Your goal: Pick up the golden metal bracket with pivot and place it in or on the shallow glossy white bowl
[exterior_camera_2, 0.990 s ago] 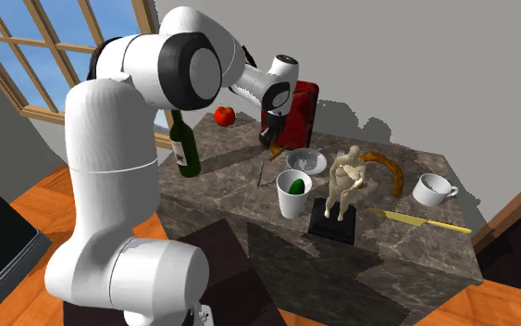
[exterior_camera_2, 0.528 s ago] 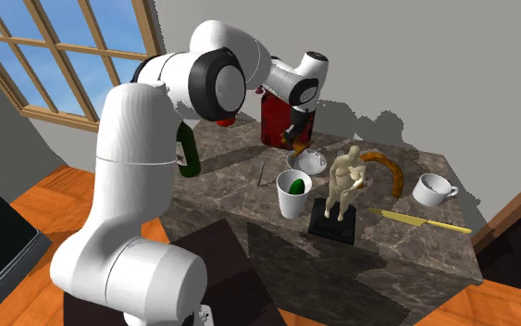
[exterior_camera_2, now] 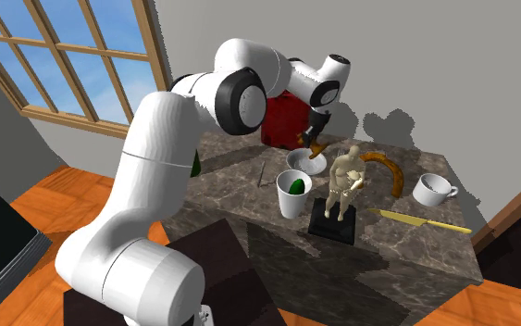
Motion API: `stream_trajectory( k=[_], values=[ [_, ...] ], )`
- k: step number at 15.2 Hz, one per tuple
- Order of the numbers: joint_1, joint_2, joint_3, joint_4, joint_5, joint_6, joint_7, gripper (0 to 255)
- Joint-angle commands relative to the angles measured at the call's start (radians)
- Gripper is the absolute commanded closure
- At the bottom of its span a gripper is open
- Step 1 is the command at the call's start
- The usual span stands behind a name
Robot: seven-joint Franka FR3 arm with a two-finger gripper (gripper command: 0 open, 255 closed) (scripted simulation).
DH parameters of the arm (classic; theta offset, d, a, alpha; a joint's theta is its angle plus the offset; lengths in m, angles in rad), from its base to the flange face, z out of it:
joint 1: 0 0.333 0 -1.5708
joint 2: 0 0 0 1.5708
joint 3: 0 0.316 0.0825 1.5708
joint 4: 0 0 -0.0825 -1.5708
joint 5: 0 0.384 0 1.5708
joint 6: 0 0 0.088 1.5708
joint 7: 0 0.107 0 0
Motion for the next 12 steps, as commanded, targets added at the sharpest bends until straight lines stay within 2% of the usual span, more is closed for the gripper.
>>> stream_trajectory(
  k=[1,12],
  values=[
    [-0.003,0.016,0.005,0.0,0.006,0.015,-0.006,255],
    [-0.015,0.095,0.029,-0.012,0.036,0.103,-0.032,255]
  ],
)
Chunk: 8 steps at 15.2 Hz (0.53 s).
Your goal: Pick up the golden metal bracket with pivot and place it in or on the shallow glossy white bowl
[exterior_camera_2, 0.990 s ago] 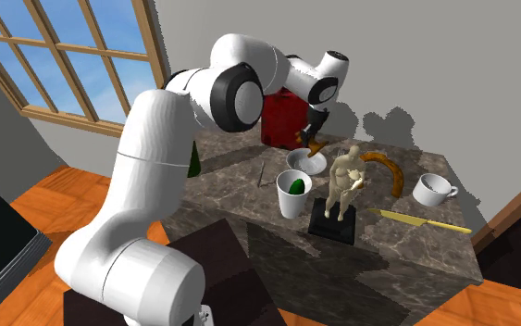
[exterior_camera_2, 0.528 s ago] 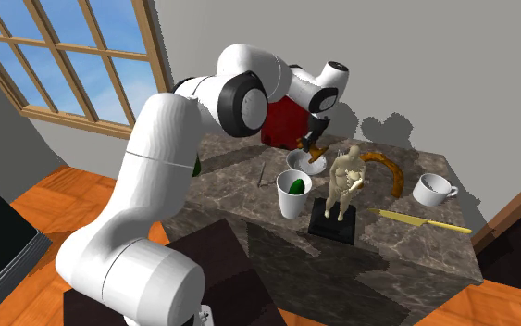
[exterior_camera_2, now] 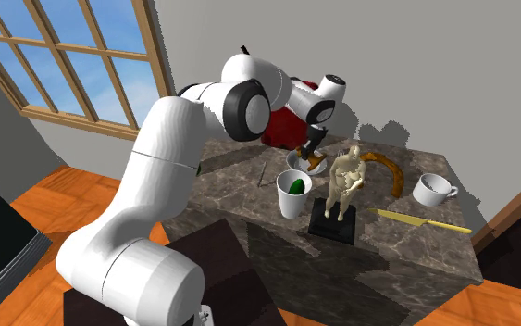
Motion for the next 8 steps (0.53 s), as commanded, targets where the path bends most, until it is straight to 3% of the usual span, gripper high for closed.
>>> stream_trajectory(
  k=[1,7,8],
  values=[
    [-0.001,0.008,0.002,0.004,0.002,0.005,-0.001,255],
    [-0.001,0.008,0.002,0.004,0.002,0.005,-0.001,255],
    [-0.001,0.008,0.002,0.004,0.002,0.005,0.0,0]
  ],
)
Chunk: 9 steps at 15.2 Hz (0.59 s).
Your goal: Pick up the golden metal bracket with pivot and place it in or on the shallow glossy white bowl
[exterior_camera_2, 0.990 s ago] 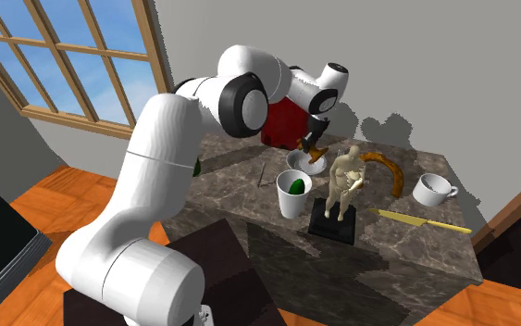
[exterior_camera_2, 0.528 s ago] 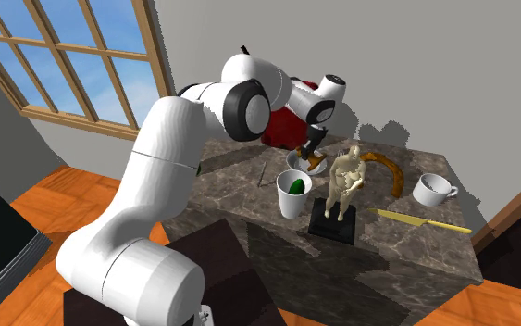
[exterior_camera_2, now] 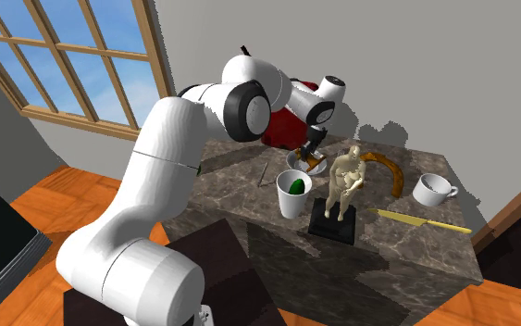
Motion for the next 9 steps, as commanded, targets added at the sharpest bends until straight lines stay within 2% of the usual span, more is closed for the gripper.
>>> stream_trajectory(
  k=[1,5,9],
  values=[
    [0.0,0.0,0.0,0.0,0.0,0.0,0.0,0],
    [0.0,0.0,0.0,0.0,0.0,0.0,0.0,0],
    [0.001,-0.069,-0.022,0.009,-0.026,-0.077,0.013,0]
  ],
)
